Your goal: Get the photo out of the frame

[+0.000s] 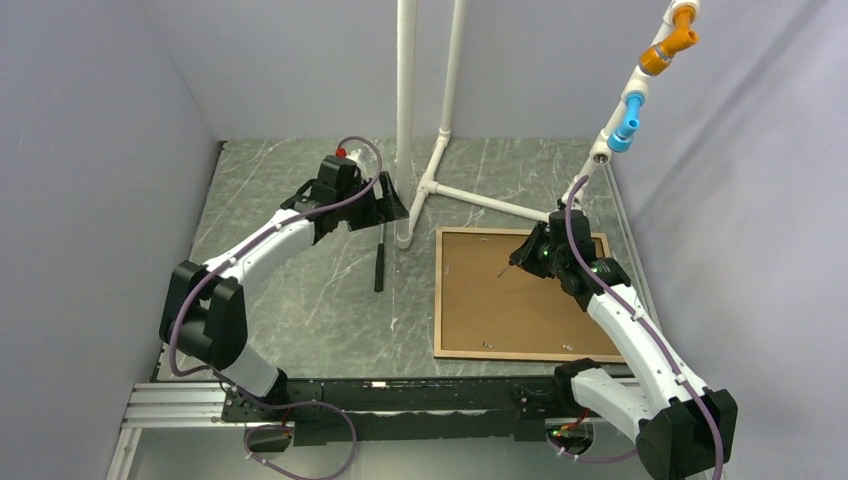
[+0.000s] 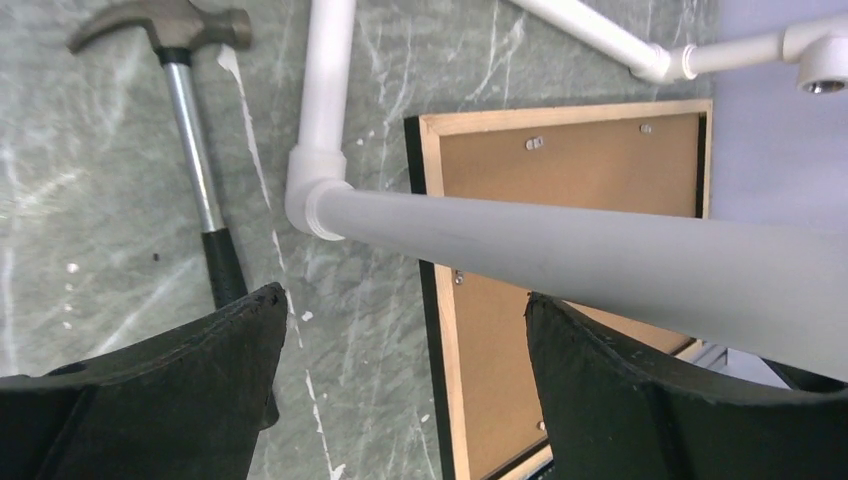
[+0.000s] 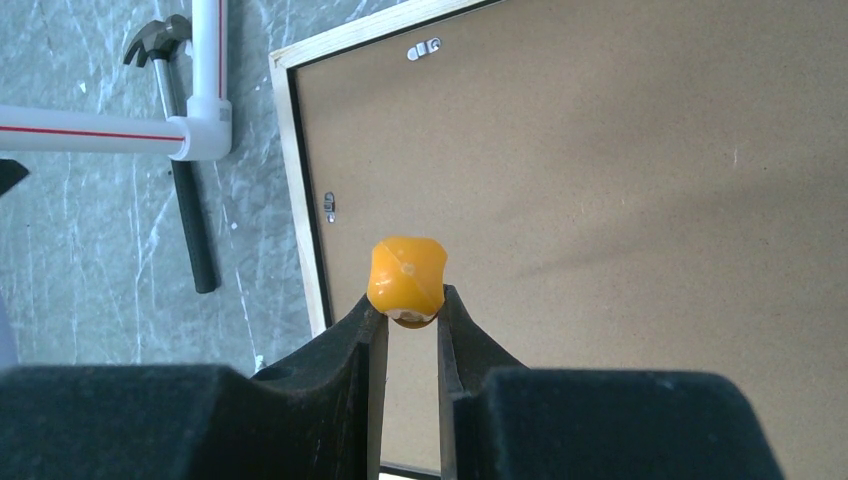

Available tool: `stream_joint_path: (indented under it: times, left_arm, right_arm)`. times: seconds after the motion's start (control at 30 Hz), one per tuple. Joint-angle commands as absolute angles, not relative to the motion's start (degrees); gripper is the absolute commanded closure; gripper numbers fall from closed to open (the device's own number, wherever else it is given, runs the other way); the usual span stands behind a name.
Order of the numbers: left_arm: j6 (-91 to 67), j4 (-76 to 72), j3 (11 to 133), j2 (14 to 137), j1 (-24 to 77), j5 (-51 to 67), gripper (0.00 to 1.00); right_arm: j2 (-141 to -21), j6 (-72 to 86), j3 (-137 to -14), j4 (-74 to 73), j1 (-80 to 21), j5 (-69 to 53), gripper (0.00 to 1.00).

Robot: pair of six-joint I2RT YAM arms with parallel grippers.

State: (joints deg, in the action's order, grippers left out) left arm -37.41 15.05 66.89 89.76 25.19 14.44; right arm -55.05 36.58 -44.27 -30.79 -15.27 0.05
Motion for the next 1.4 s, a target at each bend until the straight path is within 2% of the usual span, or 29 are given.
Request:
stream_joint_path:
  times: [0.0,0.17,0.33,0.6,0.73,0.97,1.37]
  left_arm:
    - [-33.32,18.43,69.94,87.74,23.54,10.38,0.09]
    - [-31.31,16.67,67.93,88.23,21.26,8.04,0.11]
    - [-28.47,18.8,71.77,94.96,21.09,5.33,0.13]
    - [-30.75,15.26,72.09,101.8,24.77,-1.5,0.17]
    - [-31.42,16.19,72.98,105.05,26.41,-4.86,0.16]
    - [-32.85,15.92,73.29,108.69,26.7,-6.05,0.16]
    - [-36.8,9.93,72.17,111.59,27.82,1.46,0.16]
  right_arm:
    - [-54.02,36.03,-43.8,-29.36,-14.94,0.33,1.0]
    - [-53.65,35.98,-43.86,-29.79,-14.94,0.45,1.0]
    - [-53.46,36.1,-43.77,-29.71,-14.79,0.36,1.0]
    - [-53.75,36.38,-43.18,-29.26,-14.62,0.3,1.0]
    - [-53.78,36.36,-42.83,-29.19,-14.57,0.32,1.0]
    - [-53.42,36.39,-42.55,-29.08,-14.46,-1.14,1.0]
    - [-52.21,36.56,-42.1,-29.71,-14.42,-1.25,1.0]
